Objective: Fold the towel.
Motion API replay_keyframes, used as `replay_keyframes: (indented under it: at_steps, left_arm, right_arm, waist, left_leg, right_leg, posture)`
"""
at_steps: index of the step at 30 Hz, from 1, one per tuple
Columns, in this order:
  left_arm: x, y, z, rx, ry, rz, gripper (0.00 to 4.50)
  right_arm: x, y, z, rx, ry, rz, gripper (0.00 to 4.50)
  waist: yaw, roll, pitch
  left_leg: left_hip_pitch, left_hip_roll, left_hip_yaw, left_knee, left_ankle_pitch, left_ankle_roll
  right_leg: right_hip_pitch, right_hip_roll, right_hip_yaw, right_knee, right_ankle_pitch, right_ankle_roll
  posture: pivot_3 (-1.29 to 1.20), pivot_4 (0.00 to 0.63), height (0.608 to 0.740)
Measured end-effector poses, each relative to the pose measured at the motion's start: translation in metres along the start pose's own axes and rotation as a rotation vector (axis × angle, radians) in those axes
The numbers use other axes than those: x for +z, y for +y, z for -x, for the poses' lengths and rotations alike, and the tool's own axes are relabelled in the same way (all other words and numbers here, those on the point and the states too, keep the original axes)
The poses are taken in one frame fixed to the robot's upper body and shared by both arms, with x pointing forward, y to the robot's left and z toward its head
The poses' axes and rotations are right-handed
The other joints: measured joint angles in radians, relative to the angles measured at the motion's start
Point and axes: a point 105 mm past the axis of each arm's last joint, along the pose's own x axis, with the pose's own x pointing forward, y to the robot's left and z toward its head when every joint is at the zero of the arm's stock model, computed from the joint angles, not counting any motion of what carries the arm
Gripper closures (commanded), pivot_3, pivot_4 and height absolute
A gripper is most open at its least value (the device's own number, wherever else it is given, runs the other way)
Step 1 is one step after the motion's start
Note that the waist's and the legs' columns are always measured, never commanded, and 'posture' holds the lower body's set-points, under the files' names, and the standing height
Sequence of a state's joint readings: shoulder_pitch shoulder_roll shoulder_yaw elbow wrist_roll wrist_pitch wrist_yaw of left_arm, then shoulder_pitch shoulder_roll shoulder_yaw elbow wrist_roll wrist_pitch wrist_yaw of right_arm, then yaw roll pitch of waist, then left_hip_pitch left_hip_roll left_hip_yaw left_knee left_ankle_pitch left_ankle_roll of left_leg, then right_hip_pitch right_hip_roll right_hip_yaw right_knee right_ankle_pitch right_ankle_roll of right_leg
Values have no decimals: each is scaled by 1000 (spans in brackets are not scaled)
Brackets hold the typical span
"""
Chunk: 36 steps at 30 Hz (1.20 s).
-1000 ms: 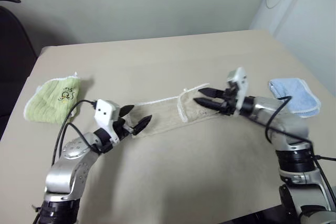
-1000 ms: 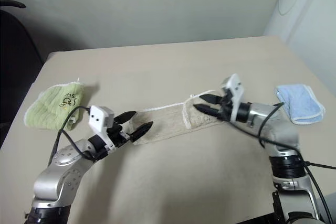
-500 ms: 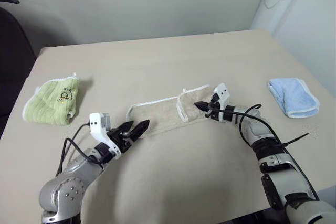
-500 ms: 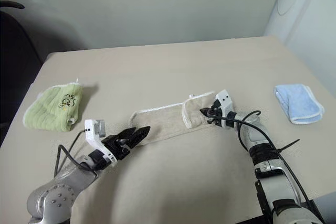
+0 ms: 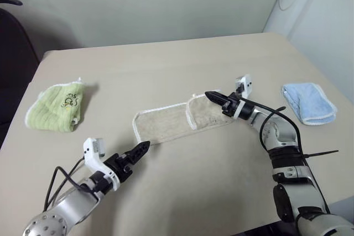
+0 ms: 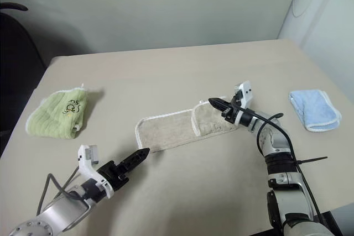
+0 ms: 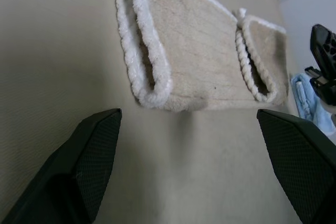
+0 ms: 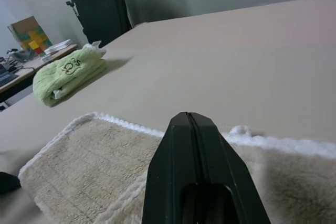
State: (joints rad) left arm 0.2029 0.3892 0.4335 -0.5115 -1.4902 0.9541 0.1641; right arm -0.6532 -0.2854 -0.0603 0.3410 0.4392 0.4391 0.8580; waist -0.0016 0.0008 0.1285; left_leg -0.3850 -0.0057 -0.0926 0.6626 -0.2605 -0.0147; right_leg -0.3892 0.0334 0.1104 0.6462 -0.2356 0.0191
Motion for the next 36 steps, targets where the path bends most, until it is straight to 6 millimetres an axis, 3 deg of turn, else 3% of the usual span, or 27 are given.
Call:
replay_keyframes:
  at_steps: [10, 12, 23, 30, 34, 36]
  left_arm:
    - [4, -10, -50, -1, 73, 13, 0]
    - [5, -11, -55, -3, 83, -6, 363]
    - [10, 5, -57, 49, 73, -35, 4372]
    - [20, 12, -48, 52, 19, -30, 4493]
    - [64, 21, -23, 70, -110, -103, 4493]
    - [85, 15, -11, 47, -158, -167, 4493]
  right_arm:
    - [21, 14, -8, 9, -101, -2, 4479]
    - [25, 15, -7, 4, -112, 6, 4500]
    - [19, 9, 5, -51, -110, -5, 4500]
    - [14, 10, 13, -68, -100, -9, 4500]
    - [12, 3, 22, -104, -82, 1, 4500]
    - [14, -2, 26, -124, -88, 2, 4500]
  waist:
    - [36, 9, -2]
    - [36, 9, -2]
    - [35, 9, -2]
    - [22, 6, 0]
    - [6, 0, 3]
    - [3, 0, 2]
  left_leg:
    - [10, -8, -3, 2, -3, 11]
    - [10, -10, -3, 2, -2, 10]
    - [6, -11, -4, 0, 2, 3]
    - [2, -7, -4, -5, 1, 0]
    - [2, -2, -4, -11, 2, -4]
    - [2, -2, -3, -14, 2, -5]
  right_leg:
    - [10, -4, 1, -1, -5, -9]
    - [10, -5, 1, -1, -5, -8]
    - [10, -5, 2, -1, -7, -4]
    - [2, -2, 2, 0, -4, 3]
    - [-1, 1, 2, 0, -5, 0]
    - [-3, 1, 2, 0, -5, -1]
  posture:
    - [0, 150, 740]
    - [0, 150, 740]
    - [0, 150, 740]
    - [0, 150, 740]
    - [0, 150, 740]
    - [0, 150, 740]
